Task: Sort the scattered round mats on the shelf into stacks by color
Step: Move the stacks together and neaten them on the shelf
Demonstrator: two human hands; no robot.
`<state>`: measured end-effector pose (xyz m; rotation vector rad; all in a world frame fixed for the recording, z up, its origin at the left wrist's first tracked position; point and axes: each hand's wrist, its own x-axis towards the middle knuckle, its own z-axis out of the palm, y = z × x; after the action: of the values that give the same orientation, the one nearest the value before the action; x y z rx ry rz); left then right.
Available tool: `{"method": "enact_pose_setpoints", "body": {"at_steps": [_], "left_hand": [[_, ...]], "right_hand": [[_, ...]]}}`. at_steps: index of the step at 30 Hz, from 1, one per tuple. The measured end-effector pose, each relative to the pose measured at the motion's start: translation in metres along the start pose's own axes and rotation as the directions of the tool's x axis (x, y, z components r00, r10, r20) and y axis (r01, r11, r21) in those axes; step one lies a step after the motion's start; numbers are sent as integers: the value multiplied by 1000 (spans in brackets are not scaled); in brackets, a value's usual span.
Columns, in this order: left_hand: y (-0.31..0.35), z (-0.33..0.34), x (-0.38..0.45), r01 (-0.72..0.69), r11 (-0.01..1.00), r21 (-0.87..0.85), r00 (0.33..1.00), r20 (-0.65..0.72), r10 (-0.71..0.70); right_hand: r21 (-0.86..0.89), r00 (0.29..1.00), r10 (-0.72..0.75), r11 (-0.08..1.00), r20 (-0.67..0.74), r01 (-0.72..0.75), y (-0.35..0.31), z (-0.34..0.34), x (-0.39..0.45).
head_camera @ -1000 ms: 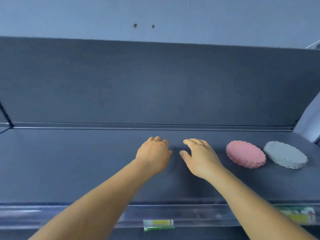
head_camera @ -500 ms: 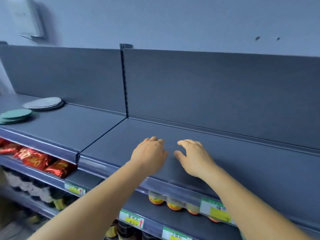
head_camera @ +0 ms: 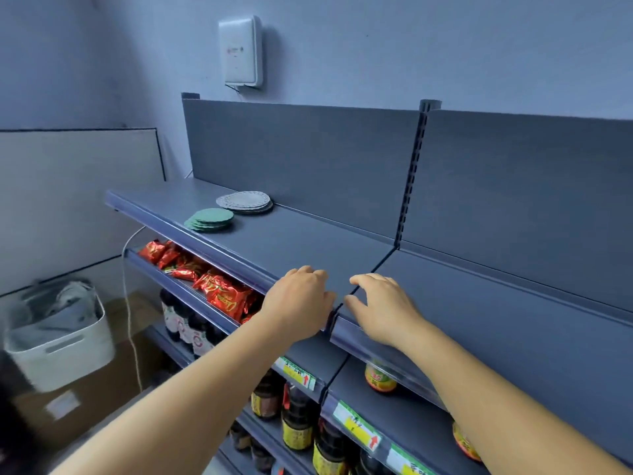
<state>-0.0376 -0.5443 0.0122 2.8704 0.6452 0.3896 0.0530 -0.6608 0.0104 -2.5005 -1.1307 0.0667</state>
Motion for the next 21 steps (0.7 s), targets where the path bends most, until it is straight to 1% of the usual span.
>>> {"method": "enact_pose_setpoints", "body": {"at_steps": [7,13,21], "left_hand": [[-84,-9,27,120,993,-18,991,-61,-121],[-159,-12,74,196,981,1,977,-84,-196],[-256,-21,140,292,956,-14,949,-115,-292]], "right_hand": [[4,995,-99,995,30,99,-58,34,77],[26,985,-170,985,36,169,-99,65,166],[48,975,-204,979,89,200,-148,102,274]]}}
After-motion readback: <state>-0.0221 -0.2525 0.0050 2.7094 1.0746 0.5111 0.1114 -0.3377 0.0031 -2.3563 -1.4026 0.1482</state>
